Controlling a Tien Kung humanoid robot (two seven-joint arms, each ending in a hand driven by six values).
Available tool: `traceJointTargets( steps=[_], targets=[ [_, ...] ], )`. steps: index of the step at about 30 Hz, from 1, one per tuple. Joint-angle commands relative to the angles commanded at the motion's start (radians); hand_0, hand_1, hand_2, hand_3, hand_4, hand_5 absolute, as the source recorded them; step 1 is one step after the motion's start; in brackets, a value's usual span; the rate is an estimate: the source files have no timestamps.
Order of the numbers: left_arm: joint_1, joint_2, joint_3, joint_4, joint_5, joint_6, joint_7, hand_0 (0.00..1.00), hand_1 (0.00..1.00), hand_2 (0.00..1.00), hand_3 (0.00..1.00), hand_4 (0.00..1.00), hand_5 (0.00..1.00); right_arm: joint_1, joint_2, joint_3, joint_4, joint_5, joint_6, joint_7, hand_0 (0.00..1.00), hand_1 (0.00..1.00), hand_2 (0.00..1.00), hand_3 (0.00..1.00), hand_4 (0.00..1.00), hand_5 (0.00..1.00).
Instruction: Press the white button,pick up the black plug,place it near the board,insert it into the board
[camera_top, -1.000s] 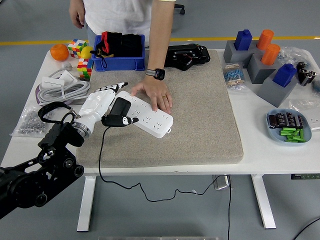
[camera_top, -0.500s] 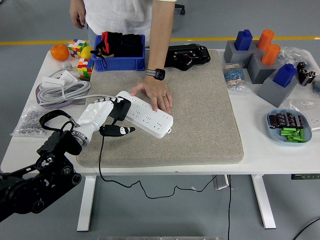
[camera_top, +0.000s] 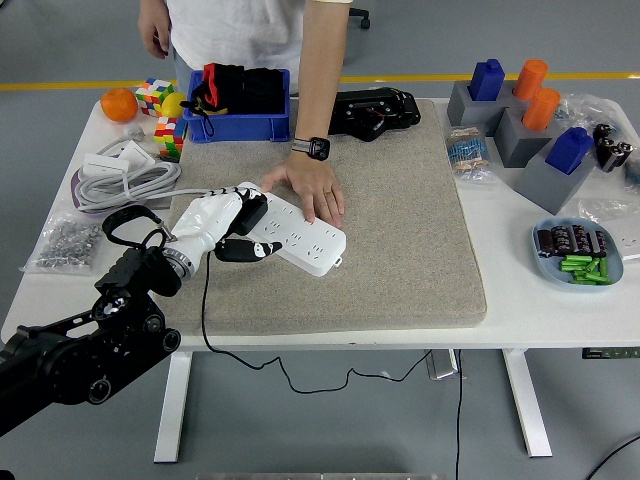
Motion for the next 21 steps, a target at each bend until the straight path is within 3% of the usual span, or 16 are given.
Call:
traceJointTargets(
  steps=[21],
  targets=[
    [0.036,0.01,-0.01,0.002,-0.03,0.004,-0.005,0.81,0.876,0.821,0.781,0.861,0.476,-0.005,0.004,0.006,0.0,0.0,0.0,0.0,0.559,0.482,0.497,0.504,0.639,0.384]
  ],
)
